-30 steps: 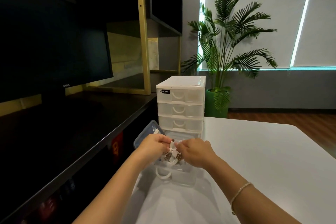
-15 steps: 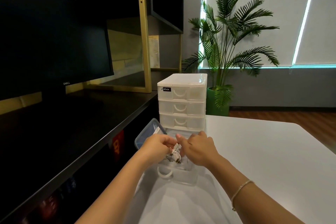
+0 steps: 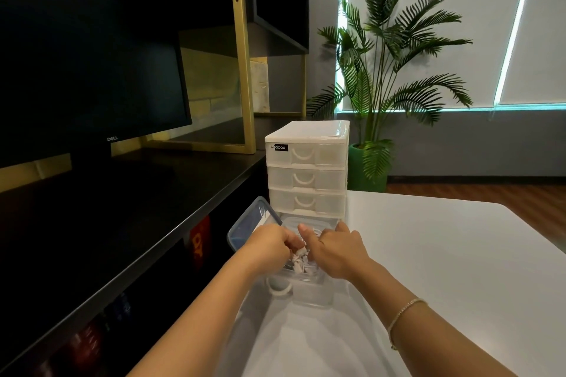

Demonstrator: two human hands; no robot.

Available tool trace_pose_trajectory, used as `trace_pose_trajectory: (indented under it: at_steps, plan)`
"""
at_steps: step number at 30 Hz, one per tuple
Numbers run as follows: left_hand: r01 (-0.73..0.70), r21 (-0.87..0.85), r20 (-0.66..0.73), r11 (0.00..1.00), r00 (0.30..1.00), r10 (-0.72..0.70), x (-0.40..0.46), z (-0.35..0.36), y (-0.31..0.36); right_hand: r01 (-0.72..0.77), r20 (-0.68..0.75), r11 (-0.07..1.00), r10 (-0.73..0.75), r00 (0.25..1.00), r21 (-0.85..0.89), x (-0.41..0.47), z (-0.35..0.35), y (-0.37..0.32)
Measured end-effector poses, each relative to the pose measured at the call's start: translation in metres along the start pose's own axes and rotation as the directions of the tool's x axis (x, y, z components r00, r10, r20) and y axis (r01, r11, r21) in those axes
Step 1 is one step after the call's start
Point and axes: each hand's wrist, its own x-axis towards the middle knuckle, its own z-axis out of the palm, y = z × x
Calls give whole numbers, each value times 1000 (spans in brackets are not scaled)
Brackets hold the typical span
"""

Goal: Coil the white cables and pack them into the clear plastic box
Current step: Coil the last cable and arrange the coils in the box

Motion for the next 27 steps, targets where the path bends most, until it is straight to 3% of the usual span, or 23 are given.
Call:
trace_pose_trajectory:
  at_steps: [8,13,17,27]
  plan:
    - [-2,101,73,995,997,-5,4,-1,5,10,14,999,-9,1000,-45,0,-3,4]
    - [36,-23,-36,999,999,-37,10,-1,-11,24,-40,999,-25,999,-22,0,-4,5]
    - [-21,-68,-89,997,996,15,9,0,-19,20,-37,999,-21,999,-30,0,-6,5]
    - [-115,-137,-103,984,990,101,4,0,-20,43,59,986,-34,998,-159,-9,-6,-3]
